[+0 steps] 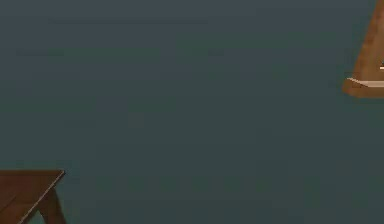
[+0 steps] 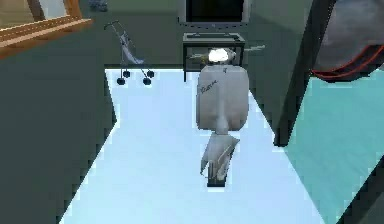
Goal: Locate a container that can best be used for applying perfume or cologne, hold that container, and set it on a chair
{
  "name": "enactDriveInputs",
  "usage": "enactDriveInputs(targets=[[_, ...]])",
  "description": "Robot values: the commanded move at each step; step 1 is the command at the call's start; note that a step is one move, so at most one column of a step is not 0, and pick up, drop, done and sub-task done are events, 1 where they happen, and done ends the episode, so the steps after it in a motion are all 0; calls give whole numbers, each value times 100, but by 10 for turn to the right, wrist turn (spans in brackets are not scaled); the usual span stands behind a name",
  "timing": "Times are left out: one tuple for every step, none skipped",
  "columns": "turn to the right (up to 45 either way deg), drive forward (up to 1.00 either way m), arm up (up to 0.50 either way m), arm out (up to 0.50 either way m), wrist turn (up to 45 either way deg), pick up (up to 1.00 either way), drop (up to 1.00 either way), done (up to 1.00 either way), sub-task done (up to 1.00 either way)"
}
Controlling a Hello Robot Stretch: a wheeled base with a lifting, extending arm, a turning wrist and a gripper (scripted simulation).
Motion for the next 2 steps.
enactDriveInputs(targets=[[450, 0, 0, 0, 0, 0, 0, 0, 0], [450, 0, 0, 0, 0, 0, 0, 0, 0]])
